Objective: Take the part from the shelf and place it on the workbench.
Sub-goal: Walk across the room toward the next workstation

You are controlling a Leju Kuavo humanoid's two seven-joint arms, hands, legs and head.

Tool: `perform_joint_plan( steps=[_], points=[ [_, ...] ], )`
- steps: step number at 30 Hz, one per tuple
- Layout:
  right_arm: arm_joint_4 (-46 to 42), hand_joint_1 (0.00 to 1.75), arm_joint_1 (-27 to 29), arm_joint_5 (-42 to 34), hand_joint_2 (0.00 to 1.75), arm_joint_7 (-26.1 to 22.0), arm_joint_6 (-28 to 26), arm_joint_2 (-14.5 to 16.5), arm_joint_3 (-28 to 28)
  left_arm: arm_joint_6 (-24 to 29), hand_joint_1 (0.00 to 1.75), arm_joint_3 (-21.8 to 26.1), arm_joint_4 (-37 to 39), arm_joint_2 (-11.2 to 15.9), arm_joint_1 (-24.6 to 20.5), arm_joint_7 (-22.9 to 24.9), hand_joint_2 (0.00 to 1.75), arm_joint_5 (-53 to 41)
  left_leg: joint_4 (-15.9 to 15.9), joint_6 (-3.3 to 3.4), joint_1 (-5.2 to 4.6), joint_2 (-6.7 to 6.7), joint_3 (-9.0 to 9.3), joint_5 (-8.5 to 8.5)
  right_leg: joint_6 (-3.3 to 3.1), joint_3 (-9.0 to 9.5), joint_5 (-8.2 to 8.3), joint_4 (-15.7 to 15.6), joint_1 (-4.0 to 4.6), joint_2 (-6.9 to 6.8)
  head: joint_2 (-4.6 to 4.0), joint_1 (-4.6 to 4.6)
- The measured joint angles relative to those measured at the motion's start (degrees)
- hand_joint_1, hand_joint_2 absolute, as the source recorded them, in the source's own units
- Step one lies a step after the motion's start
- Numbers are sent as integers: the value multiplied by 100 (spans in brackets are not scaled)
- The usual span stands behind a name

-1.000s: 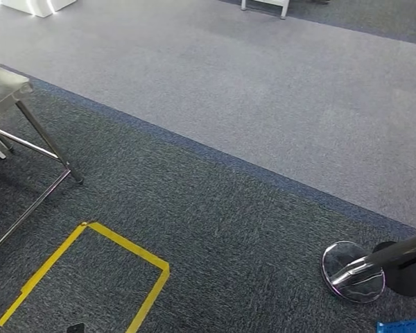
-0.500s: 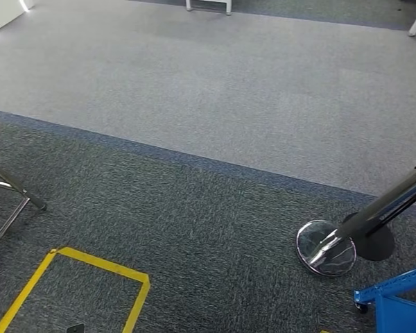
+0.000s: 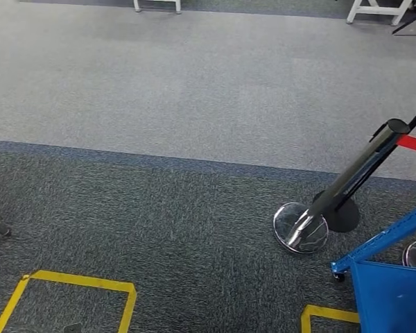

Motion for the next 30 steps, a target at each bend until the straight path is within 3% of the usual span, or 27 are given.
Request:
perform_joint_plan(
  steps=[2, 4, 5, 7, 9, 10, 11, 12, 13, 15, 16, 18, 20, 22, 24, 26, 27, 28, 30],
  points=[
    [0, 0, -19, 17, 0, 6, -7, -7, 0, -4, 0, 0, 0, -1, 2, -1, 0, 8, 12, -61, -26, 103, 29, -30, -77, 261, 115, -429, 24, -133, 0, -18],
    [0, 0, -5, 23, 0, 14, -11, -13, -1, -4, 0, 0, 0, -2, -12, -1, 0, 15, 9, -119, -25, 193, 54, -40, -160, 257, 122, -459, 42, -45, 0, -31],
    [0, 0, 8, 26, 0, 18, -16, -17, -2, -4, 0, 0, 0, -2, -21, -1, 0, 16, 27, -154, -11, 172, 65, -67, -197, 257, 136, -473, 37, 9, 0, -32],
    [0, 0, 11, 36, 0, 27, -24, -23, -5, 6, 0, 0, 0, -2, -24, 4, 0, 14, 308, -210, 20, -48, -27, -292, -271, 277, 169, -509, 17, 119, 0, -50],
    [0, 0, -7, 53, 0, 30, -23, -24, -7, 33, 0, 0, 0, -7, -1, 30, 0, -3, 1009, -234, 40, -312, -327, -681, -313, 272, 188, -516, 15, 249, 0, -75],
    [0, 0, -11, 60, 0, 29, -21, -24, -7, 51, 0, 0, 0, -12, 14, 43, 0, -12, 1371, -237, 42, -363, -497, -828, -319, 268, 190, -514, 23, 325, 0, -80],
    [0, 0, -6, 64, 0, 29, -21, -25, -7, 65, 0, 0, 0, -16, 26, 51, 0, -19, 1587, -234, 42, -381, -609, -867, -321, 268, 192, -511, 32, 402, 0, -82],
    [0, 0, 4, 67, 0, 29, -22, -25, -7, 74, 0, 1, 0, -19, 34, 54, 0, -21, 1606, -224, 42, -392, -636, -785, -321, 270, 192, -505, 40, 480, 0, -84],
    [0, 0, 12, 69, 0, 29, -23, -26, -7, 79, 0, 1, 0, -19, 38, 54, 0, -21, 1410, -206, 42, -416, -565, -596, -320, 274, 193, -499, 46, 560, 0, -84],
    [1, 0, 14, 74, 0, 30, -24, -25, -7, 80, 0, 2, 0, -14, 39, 52, 0, -21, 692, -157, 44, -612, -266, -158, -307, 277, 195, -485, 54, 704, 0, -83],
    [1, 0, 6, 76, 0, 30, -24, -25, -7, 80, 0, 2, 0, -11, 38, 52, 0, -20, 369, -136, 48, -727, -133, -43, -290, 262, 198, -472, 57, 771, 0, -82],
    [3, 0, 1, 79, 0, 29, -24, -24, -7, 79, 0, 1, 0, -7, 31, 51, 0, -19, 99, -115, 43, -845, -34, -22, -225, 202, 222, -460, 44, 887, 0, -79],
    [7, 0, 29, 80, 0, 30, -25, -25, -7, 77, 0, 0, 0, -17, 20, 50, 0, -19, 32, -77, 42, -739, -20, -1, -151, 125, 243, -463, 20, 957, 0, -77],
    [10, 0, 48, 82, 0, 34, -26, -26, -7, 69, 0, 0, 0, -25, 17, 44, 0, -19, -44, -10, 56, -600, 1, 42, -105, -18, 93, -253, 33, 742, 0, -52],
    [12, 0, 34, 84, 0, 36, -25, -26, -7, 63, 0, 0, 0, -21, 34, 38, 0, -18, -73, 27, 47, -431, 8, 52, -72, -343, -280, 416, 41, 417, 0, -24],
    [13, 0, 29, 85, 0, 36, -23, -26, -7, 63, 0, 1, 0, -19, 53, 36, 0, -16, -70, 34, 34, -256, 4, 46, -34, -657, -536, 1082, 25, 300, 0, -18],
    [13, 0, 38, 85, 0, 36, -21, -26, -7, 63, 0, 1, 0, -20, 54, 36, 0, -16, -69, 29, 32, -178, 4, 40, -17, -675, -510, 1148, 13, 277, 0, -16],
    [13, 0, 48, 85, 0, 36, -20, -26, -7, 63, 0, 2, 0, -24, 51, 36, 0, -16, -68, 18, 32, -108, 9, 31, -6, -563, -383, 973, 2, 243, 0, -15],
    [13, 0, 52, 87, 0, 36, -18, -28, -7, 62, 0, 2, 0, -30, 47, 36, 0, -17, -59, -24, 25, 17, 41, 1, 3, -102, -59, 183, -11, 27, 0, -10]
  ],
)
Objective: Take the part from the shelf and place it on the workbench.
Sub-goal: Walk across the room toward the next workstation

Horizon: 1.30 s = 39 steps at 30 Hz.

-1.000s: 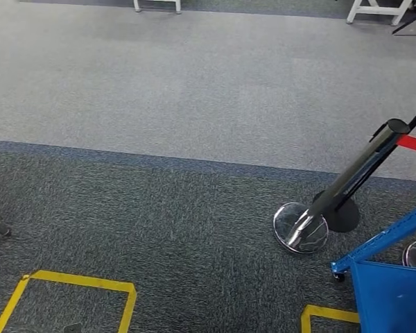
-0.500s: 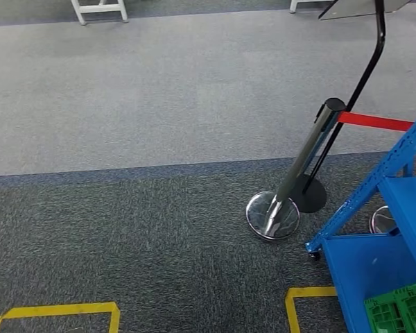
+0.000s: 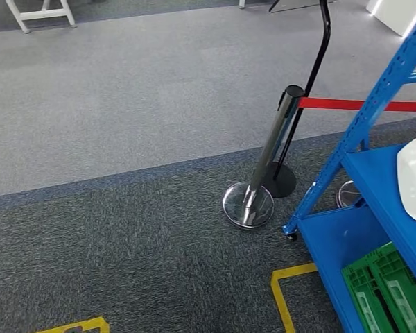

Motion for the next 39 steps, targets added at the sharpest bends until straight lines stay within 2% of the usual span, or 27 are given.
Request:
perform_joint_plan(
  steps=[2, 3, 5, 6, 8, 9, 11, 12, 13, 14, 16, 18, 20, 21, 23, 25, 26, 27, 28, 29, 30, 32, 33, 35, 36, 37, 39],
  points=[
    [0, 0, -29, 10, 0, -4, 5, -2, 0, 0, 0, 0, 0, 2, 0, 0, 0, 0, 31, -61, -32, 104, 26, -43, -53, 335, 144, -557, 7, -182, 0, -11],
    [0, 0, -38, 17, 0, -6, 8, -2, 0, 0, 0, -1, -1, 5, -5, 0, 0, 0, 43, -90, -46, 152, 34, -57, -91, 377, 141, -633, 18, -199, 0, -19],
    [0, 0, -24, 29, 0, -7, 7, -7, 0, 1, 0, -1, -1, 7, -31, 0, 0, 0, 57, -151, -33, 219, 56, -83, -175, 358, 154, -631, 24, -79, 0, -31],
    [0, 0, -14, 34, 0, -7, 3, -10, -1, 1, 0, -1, -1, 7, -44, -1, 0, 0, 105, -187, -16, 144, 52, -136, -214, 357, 165, -638, 22, -26, 0, -34],
    [0, 0, -19, 43, 0, -8, -3, -15, -3, -1, 0, -1, -1, 7, -44, -3, 0, 0, 498, -242, 13, -148, -98, -419, -280, 377, 196, -655, 8, 91, 0, -50],
    [0, 0, -29, 46, 0, -9, -3, -15, -3, -2, 0, -1, -1, 4, -34, -4, 0, 0, 880, -247, 16, -297, -266, -627, -298, 372, 206, -653, 12, 161, 0, -59],
    [0, 0, -38, 50, 0, -9, -2, -15, -3, -4, 0, 0, 0, 0, -9, -4, 0, 1, 1636, -236, 16, -395, -635, -916, -313, 365, 215, -650, 26, 319, 0, -60],
    [0, 0, -32, 51, 0, -8, -3, -15, -3, -5, 0, 1, 0, -2, -2, -4, 0, 3, 1802, -222, 15, -406, -738, -902, -316, 367, 216, -649, 34, 402, 0, -60],
    [0, 0, -24, 52, 0, -7, -4, -15, -3, -5, 0, 1, -1, 0, 2, -5, 0, 7, 1733, -200, 15, -418, -738, -764, -315, 373, 217, -648, 41, 483, 0, -58],
    [0, 0, -19, 52, 0, -5, -5, -15, -4, -5, 0, 1, -1, 3, 3, -5, 0, 9, 1456, -171, 14, -450, -641, -536, -314, 381, 218, -647, 46, 565, 0, -59],
    [1, 0, -20, 54, 0, -5, -5, -15, -4, -5, 0, 1, -1, 17, 0, -8, 0, 14, 690, -104, 11, -668, -337, -95, -302, 386, 220, -640, 57, 713, 0, -58],
    [2, 0, -30, 54, 0, -6, -3, -14, -4, -7, 0, 1, 0, 28, -6, -12, 0, 14, 231, -70, 10, -855, -162, 38, -256, 343, 230, -622, 58, 839, 0, -52],
    [2, 0, -18, 55, 0, -7, -1, -15, -3, -21, 0, 1, -1, 27, -15, -24, 0, 15, 129, -46, 8, -810, -135, 28, -177, 273, 255, -633, 42, 954, 0, -50],
    [2, 0, -5, 55, 0, -7, 1, -16, -2, -36, 0, 1, -1, 22, -21, -35, 0, 16, 97, -20, 11, -747, -124, 49, -145, 240, 242, -615, 38, 911, 0, -51],
    [2, 0, 3, 58, 0, -6, 5, -19, -2, -67, 0, 1, -2, 18, -23, -66, 0, 17, 26, 43, 25, -603, -107, 86, -104, 77, 45, -328, 50, 628, 0, -17],
    [2, 0, -17, 62, 0, -6, 11, -20, -2, -79, 0, 1, -2, 25, -5, -87, 0, 18, 13, 78, 14, -434, -112, 88, -75, -255, -342, 382, 44, 333, 0, 13],
    [2, 0, -25, 63, 0, -7, 14, -20, -2, -84, 0, 1, -1, 28, 5, -96, 0, 19, 15, 80, 8, -343, -117, 86, -55, -416, -490, 734, 34, 285, 0, 14],
    [2, 0, -24, 63, 0, -7, 15, -20, -2, -93, 0, 1, -1, 30, 11, -110, 0, 19, 18, 80, 5, -257, -121, 82, -36, -502, -545, 942, 22, 263, 0, 12],
    [2, 0, -14, 64, 0, -7, 16, -20, -2, -106, 0, 1, 0, 28, 10, -130, 0, 18, 20, 74, 6, -182, -121, 78, -19, -477, -489, 936, 10, 244, 0, 13],
    [2, 0, -4, 66, 0, -7, 17, -22, -2, -125, 0, 1, -1, 26, 7, -157, 0, 18, 23, 63, 8, -116, -115, 71, -8, -326, -337, 690, -1, 204, 0, 14],
    [2, 0, 1, 67, 0, -9, 17, -25, -2, -143, 0, 1, -1, 22, 3, -183, 0, 17, 28, 46, 9, -53, -103, 60, -4, -91, -150, 294, -8, 114, 0, 15],
    [2, 0, -21, 70, 0, -13, 17, -28, -2, -171, 0, 1, -2, 22, 3, -220, 0, 18, 56, -17, -19, 58, -83, 24, -43, 326, 65, -427, 12, -107, 0, 11],
    [2, 0, -32, 71, 0, -14, 18, -28, -2, -178, 0, 1, -2, 24, 0, -228, 0, 18, 69, -49, -33, 107, -73, 11, -79, 425, 90, -595, 25, -163, 0, 0],
    [2, 0, -25, 72, 0, -14, 19, -30, -2, -182, 0, 1, -2, 26, -17, -241, 0, 17, 77, -108, -39, 202, -49, 0, -165, 418, 81, -636, 41, -90, 0, -22],
    [2, 0, -12, 73, 0, -14, 20, -31, -3, -184, 0, 1, -2, 28, -30, -249, 0, 18, 92, -142, -25, 209, -34, -24, -202, 418, 88, -643, 37, -38, 0, -25],
    [2, 0, -5, 73, 0, -13, 20, -32, -4, -185, 0, 1, -2, 31, -38, -259, 0, 19, 164, -176, -9, 133, -48, -96, -241, 422, 101, -653, 29, 15, 0, -30],
    [2, 0, -21, 75, 0, -13, 21, -33, -6, -185, 0, 1, -2, 36, -34, -274, 0, 20, 626, -232, 21, -142, -223, -413, -302, 456, 131, -673, 8, 136, 0, -52]
  ],
)
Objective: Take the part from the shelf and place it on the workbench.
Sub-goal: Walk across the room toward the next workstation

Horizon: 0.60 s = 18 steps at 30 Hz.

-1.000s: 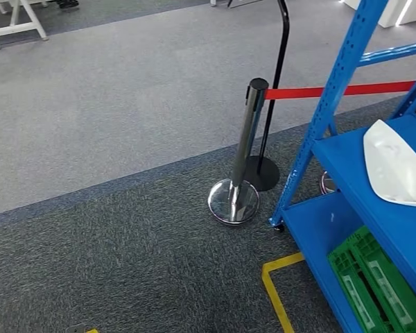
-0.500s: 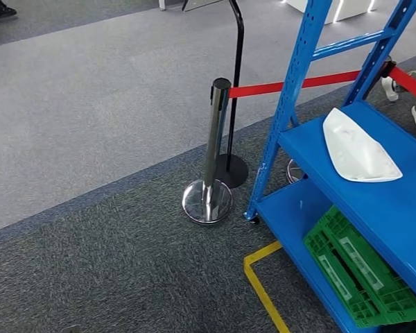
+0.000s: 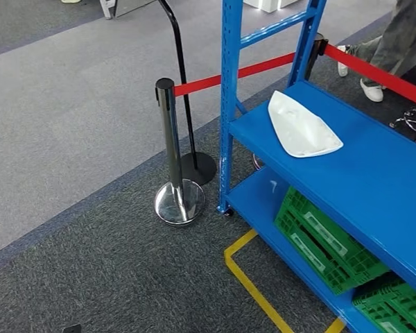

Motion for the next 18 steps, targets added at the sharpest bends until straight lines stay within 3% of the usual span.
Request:
perform_joint_plan(
  steps=[2, 3, 4, 6, 8, 10, 12, 14, 16, 18],
  points=[
    [0, 0, -19, 1, 0, -1, 4, 0, 1, -1, 0, 0, 0, -2, 26, -5, 0, 0, 749, -15, 7, -202, -338, -356, -20, -10, 11, 3, 5, 141, 0, -15],
    [0, 0, -17, 1, 0, 0, 7, 0, 1, -5, 0, 0, 0, -2, 38, -9, 0, 0, 1002, -12, 6, -237, -464, -416, -22, -10, 13, 5, 11, 220, 0, -15],
    [0, 0, -9, 1, 0, 0, 10, 0, 1, -12, 0, 0, 0, -1, 46, -16, 0, 1, 1058, 1, 4, -257, -505, -352, -23, -6, 13, 7, 18, 299, 0, -15],
    [0, 0, 2, 3, 0, 0, 14, 0, -1, -29, 0, 0, 0, 8, 50, -38, 0, 4, 562, 55, 2, -347, -316, 61, -21, 11, 15, 10, 27, 460, 0, -14],
    [0, 0, -8, 5, 0, -1, 15, 3, -1, -37, 0, -1, 0, 22, 50, -54, 0, 8, -142, 124, 6, -611, -22, 403, -1, 5, 18, 20, 33, 608, 0, -10],
    [0, 0, -18, 7, 0, -1, 16, 7, -1, -37, 0, -2, 0, 31, 45, -60, 0, 11, -451, 154, 6, -759, 99, 442, 55, -52, 34, 34, 22, 732, 0, -10],
    [0, 0, -1, 8, 0, -1, 16, 5, -1, -44, 0, -2, 0, 23, 34, -66, 0, 13, -524, 173, 12, -657, 117, 438, 131, -129, 50, 31, 4, 819, 0, -12],
    [0, 0, 15, 10, 0, -1, 14, 2, -1, -72, 0, -2, -1, 17, 29, -89, 0, 13, -601, 220, 28, -516, 142, 472, 190, -248, -77, 203, 16, 609, 0, 12],
    [0, 0, -6, 13, 0, -2, 11, 0, 0, -104, 0, -1, -2, 24, 45, -117, 0, 18, -635, 260, 20, -341, 154, 480, 225, -546, -429, 827, 21, 268, 0, 42],
    [0, 0, -21, 15, 0, -3, 11, 0, 1, -118, 0, 0, -1, 28, 61, -126, 0, 27, -632, 274, 4, -163, 149, 472, 255, -871, -704, 1507, 4, 143, 0, 51]
  ],
)
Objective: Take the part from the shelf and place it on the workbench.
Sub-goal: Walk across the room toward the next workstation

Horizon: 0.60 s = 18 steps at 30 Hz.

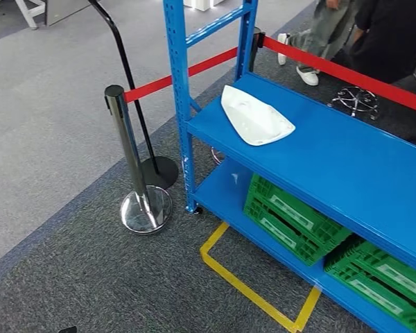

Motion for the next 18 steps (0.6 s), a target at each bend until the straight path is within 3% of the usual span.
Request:
perform_joint_plan(
  steps=[1, 2, 4, 6, 7, 9, 10, 12, 13, 15, 16, 17, 18],
  points=[
    [0, 0, 6, 1, 0, 0, -1, 0, -1, -2, 0, 0, 0, 0, -1, -1, 0, 3, 1, -3, -3, 76, 0, -4, 13, -39, 10, 100, -7, -24, 0, 1],
    [0, 0, 17, 1, 0, 0, -1, -1, -1, -2, 0, 0, 1, -1, -5, -1, 0, 4, 4, -12, -3, 147, 4, -10, 22, 46, 130, -37, -12, -56, 0, 3],
    [0, 0, 24, 2, 0, 0, -2, -4, -2, -2, 0, 0, 0, -7, -13, -2, 0, 4, 12, -48, -7, 274, 30, -33, 21, 475, 474, -803, -11, -242, 0, 5],
    [0, 0, 0, 3, 0, -3, -3, -7, -2, -2, 0, 0, -1, -7, -14, -2, 0, 4, 38, -110, -36, 383, 53, -68, -29, 816, 644, -1395, 8, -415, 0, -4],
    [0, 0, -7, 3, 0, -5, -4, -7, -1, -2, 0, 0, -1, -4, -19, -3, 0, 4, 48, -139, -50, 430, 61, -78, -59, 863, 644, -1484, 21, -441, 0, -10],
    [0, 0, 9, 3, 0, -8, -7, -8, -1, -2, 0, 0, -1, -2, -41, -4, 0, 4, 58, -197, -48, 509, 78, -96, -129, 842, 661, -1481, 26, -323, 0, -19],
    [0, 0, 20, 4, 0, -9, -8, -9, -2, -2, 0, 0, -1, 1, -54, -5, 0, 4, 93, -231, -34, 465, 78, -141, -161, 839, 671, -1485, 20, -272, 0, -23],
    [0, 0, 15, 7, 0, -13, -8, -10, -3, -2, 0, 0, -1, 7, -59, -9, 0, 4, 422, -289, -7, 224, -40, -397, -229, 855, 702, -1500, 0, -164, 0, -45],
    [0, 0, 1, 8, 0, -15, -4, -10, -4, -3, 0, 0, -1, 8, -51, -10, 0, 4, 746, -305, 2, 71, -173, -586, -249, 850, 710, -1499, 1, -104, 0, -56],
    [0, 0, -16, 9, 0, -17, 2, -9, -4, -5, 0, 0, 0, 5, -19, -11, 0, 4, 1429, -311, 6, -59, -487, -869, -273, 843, 722, -1497, 8, 42, 0, -57],
    [0, 0, -12, 10, 0, -17, 3, -9, -4, -7, 0, 0, 1, 7, -7, -11, 0, 4, 1597, -306, 5, -79, -579, -871, -275, 844, 724, -1495, 14, 121, 0, -57],
    [0, 0, -4, 10, 0, -17, 2, -10, -4, -8, 0, 0, 1, 10, -1, -11, 0, 5, 1571, -291, 4, -93, -588, -760, -276, 847, 725, -1494, 20, 199, 0, -56],
    [0, 0, 2, 11, 0, -17, 2, -10, -4, -12, 0, 0, 1, 14, -1, -11, 0, 5, 1353, -266, 3, -125, -510, -559, -274, 854, 726, -1492, 25, 276, 0, -57]
  ],
)
